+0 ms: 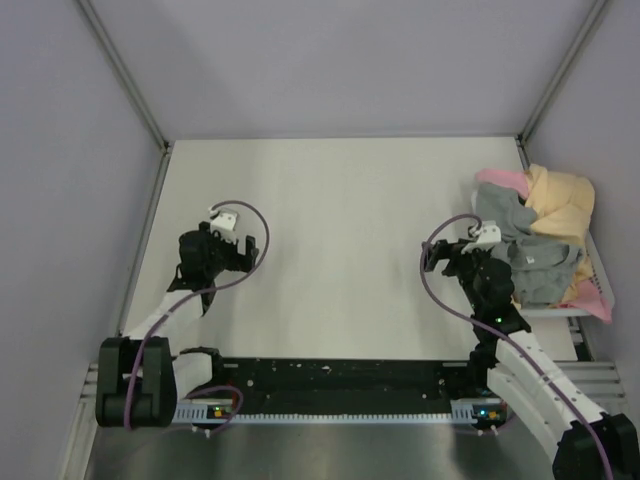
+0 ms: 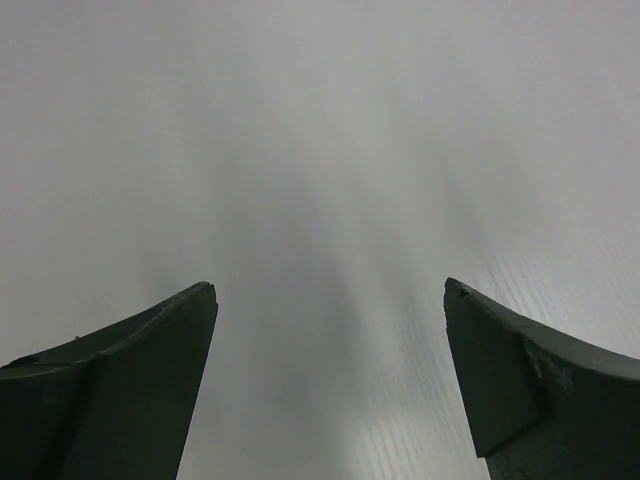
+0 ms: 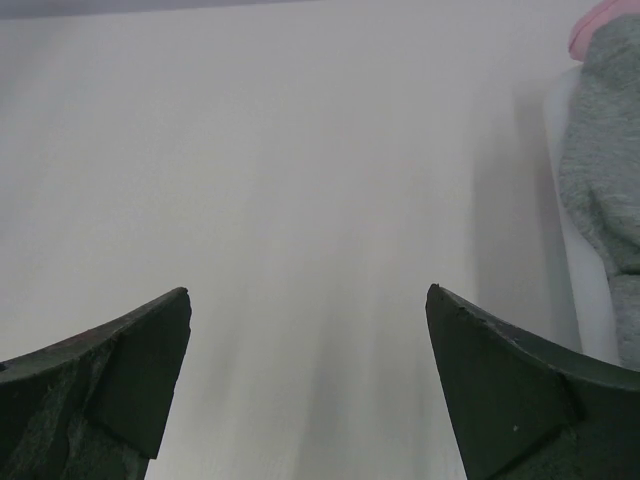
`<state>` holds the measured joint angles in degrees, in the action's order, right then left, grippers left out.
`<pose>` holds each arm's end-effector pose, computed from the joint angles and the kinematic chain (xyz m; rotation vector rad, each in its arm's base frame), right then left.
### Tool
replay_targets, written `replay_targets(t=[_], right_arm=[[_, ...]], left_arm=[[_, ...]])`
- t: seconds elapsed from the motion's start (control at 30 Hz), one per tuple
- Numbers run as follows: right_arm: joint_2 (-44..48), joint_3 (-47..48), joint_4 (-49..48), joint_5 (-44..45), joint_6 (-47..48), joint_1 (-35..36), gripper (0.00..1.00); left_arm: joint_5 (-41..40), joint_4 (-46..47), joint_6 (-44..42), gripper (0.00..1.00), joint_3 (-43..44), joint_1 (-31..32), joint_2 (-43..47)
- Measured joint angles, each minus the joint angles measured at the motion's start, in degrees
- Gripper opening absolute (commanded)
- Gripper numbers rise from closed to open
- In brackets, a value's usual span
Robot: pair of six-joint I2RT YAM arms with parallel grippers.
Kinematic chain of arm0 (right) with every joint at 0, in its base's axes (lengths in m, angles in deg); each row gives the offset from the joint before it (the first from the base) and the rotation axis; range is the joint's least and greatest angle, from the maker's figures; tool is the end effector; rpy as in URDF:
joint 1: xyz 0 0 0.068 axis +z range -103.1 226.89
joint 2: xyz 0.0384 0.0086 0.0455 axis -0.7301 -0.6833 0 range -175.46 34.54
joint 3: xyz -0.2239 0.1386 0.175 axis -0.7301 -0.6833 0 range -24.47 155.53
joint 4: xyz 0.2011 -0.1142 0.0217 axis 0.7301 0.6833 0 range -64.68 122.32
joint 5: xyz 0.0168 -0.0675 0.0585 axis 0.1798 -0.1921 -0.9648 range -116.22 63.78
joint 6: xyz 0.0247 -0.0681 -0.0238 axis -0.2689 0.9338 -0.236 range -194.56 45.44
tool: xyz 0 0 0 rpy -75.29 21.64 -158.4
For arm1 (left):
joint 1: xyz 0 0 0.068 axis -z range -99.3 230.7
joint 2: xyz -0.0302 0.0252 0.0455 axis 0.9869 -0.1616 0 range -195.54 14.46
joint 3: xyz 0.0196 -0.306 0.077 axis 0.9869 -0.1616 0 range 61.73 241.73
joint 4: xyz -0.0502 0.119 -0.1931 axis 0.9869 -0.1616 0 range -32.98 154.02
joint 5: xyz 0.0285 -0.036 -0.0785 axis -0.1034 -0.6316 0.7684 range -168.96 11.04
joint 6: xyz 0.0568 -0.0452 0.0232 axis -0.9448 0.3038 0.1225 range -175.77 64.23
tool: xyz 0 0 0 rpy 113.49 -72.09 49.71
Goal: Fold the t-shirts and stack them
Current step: Grab crumpled tshirt from bin with the right arm
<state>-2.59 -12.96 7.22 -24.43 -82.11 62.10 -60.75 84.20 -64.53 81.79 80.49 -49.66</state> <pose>0.1258 0.0322 0.2434 -0.0908 1.7067 0.2694 0.2044 -0.0195 0.2310 0.3501 1.9403 -0.2137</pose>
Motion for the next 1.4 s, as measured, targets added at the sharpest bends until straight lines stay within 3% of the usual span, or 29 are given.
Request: replay_targets(t=[0.2,0.27,0.37,0.5,0.6,0.7,0.87,0.93,1.0,1.03,1.07,1.1,1.23,1.4], right_arm=[[2.86,4.2,5.27,0.28,-6.23,-0.02,0.99],[2.03,10.97,10.29,-0.94,-7.15,-0.13,0.98],[-1.46,24.9,20.31,2.58,-8.72,-1.05,0.86],[-7.19,40.04,32.28,10.29,-14.16,-11.56,0.78],[-7.67,39.6,37.83,11.26,-19.89,-24.52,0.71],[-8.04,35.91,42.36,11.54,-24.74,-32.48,0.7],[-11.61,32.87,47.12,14.97,-29.73,-35.32,0.8],[-12.81,32.41,47.28,17.81,-30.91,-35.45,0.78],[-14.51,31.87,47.28,20.46,-32.15,-36.13,0.63],[-15.69,31.47,47.06,21.27,-32.72,-36.94,0.51],[-17.05,31.06,46.93,21.66,-33.16,-37.92,0.31],[-18.58,30.49,46.8,22.01,-33.77,-39.08,0.21],[-21.07,28.89,46.51,21.92,-33.86,-41.4,0.01],[-15.1,28.7,44.83,19.56,-29.73,-41.59,0.0]], left_arm=[[-2.12,-15.34,-5.44,0.99,12.7,0.0,-0.44],[-4.26,-20.55,-8.04,0.99,18.67,-0.07,-1.46],[-6.36,-25.7,-10.71,0.99,24.0,-0.42,-2.73],[-6.27,-32.83,-13.51,0.99,24.37,-0.7,-2.8],[-4.74,-36.85,-14.45,0.99,24.11,-0.72,-2.8],[-3.41,-38.91,-14.93,0.99,24.11,-0.72,-2.86],[-1.42,-40.98,-15.54,0.99,24.11,-0.72,-3.26],[-0.94,-41.42,-15.87,0.99,24.11,-0.72,-3.26],[-0.57,-41.57,-16.31,0.98,24.11,-0.72,-3.26],[-0.24,-41.7,-16.5,0.98,24.11,-0.72,-3.26],[0.15,-41.79,-16.74,0.98,24.11,-0.72,-3.26],[0.52,-41.83,-16.9,0.98,24.11,-0.72,-3.26],[2.29,-42.62,-17.35,0.98,24.11,-0.72,-3.26],[3.56,-44.0,-17.84,0.97,24.13,-0.72,-3.26]])
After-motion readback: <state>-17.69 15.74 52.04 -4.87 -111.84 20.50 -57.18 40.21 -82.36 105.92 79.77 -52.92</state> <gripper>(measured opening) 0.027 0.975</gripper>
